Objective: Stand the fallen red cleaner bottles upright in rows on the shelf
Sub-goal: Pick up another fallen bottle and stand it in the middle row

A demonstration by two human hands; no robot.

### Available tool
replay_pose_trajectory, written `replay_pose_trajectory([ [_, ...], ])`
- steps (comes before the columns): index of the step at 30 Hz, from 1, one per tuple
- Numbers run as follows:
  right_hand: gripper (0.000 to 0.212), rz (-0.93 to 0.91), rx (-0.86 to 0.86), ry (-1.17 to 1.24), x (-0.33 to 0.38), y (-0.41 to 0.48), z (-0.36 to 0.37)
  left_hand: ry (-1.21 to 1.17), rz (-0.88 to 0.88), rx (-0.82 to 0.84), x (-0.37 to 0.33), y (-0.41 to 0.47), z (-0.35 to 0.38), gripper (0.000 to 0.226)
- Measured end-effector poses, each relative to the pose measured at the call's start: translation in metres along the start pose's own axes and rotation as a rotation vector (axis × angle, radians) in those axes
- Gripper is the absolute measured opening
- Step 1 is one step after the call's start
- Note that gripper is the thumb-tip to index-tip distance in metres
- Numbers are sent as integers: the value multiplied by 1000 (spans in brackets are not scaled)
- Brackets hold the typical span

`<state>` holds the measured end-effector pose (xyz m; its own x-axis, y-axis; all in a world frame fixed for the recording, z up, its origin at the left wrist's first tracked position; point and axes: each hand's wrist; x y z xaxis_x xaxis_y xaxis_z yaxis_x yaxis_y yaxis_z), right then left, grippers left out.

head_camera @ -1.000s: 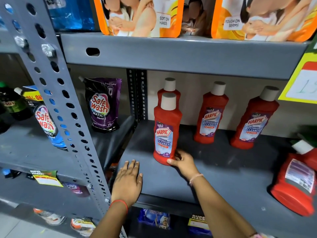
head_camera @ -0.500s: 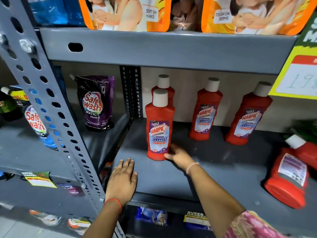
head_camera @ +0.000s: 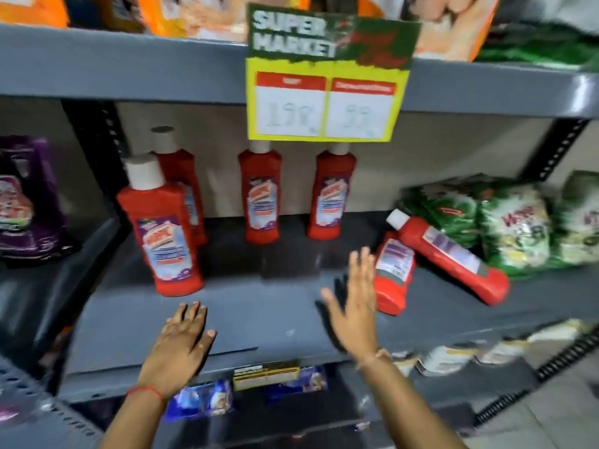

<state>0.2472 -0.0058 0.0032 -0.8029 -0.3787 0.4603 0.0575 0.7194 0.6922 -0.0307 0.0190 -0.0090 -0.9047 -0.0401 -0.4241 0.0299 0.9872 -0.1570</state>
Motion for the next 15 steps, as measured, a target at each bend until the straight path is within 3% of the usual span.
replay_pose_trajectory([
  [3, 56, 126, -189, -124, -67, 26, -64, 17, 44, 44, -50, 8, 23, 58],
  [5, 45, 266, -155, -166, -114, 44, -109, 59, 51, 28, -74, 11, 36, 59],
  [7, 46, 387, -15, -214, -152, 61, -146, 99, 43, -4, -85, 12, 42, 61],
  [12, 47, 550, 660, -365, -198, 88, -182, 114, 36, -31, -86, 13, 46, 62],
  [15, 51, 623, 724, -212, -202, 95, -189, 115, 38, -50, -85, 14, 48, 69],
])
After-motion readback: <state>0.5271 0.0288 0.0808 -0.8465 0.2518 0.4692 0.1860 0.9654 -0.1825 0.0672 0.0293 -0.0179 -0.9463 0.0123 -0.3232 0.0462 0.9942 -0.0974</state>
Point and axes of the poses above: each hand's wrist, its own y-axis towards the middle knuckle, its own z-axis out of the palm, x = y × z, and after that the axes turned 13 degrees about -z, right-handed
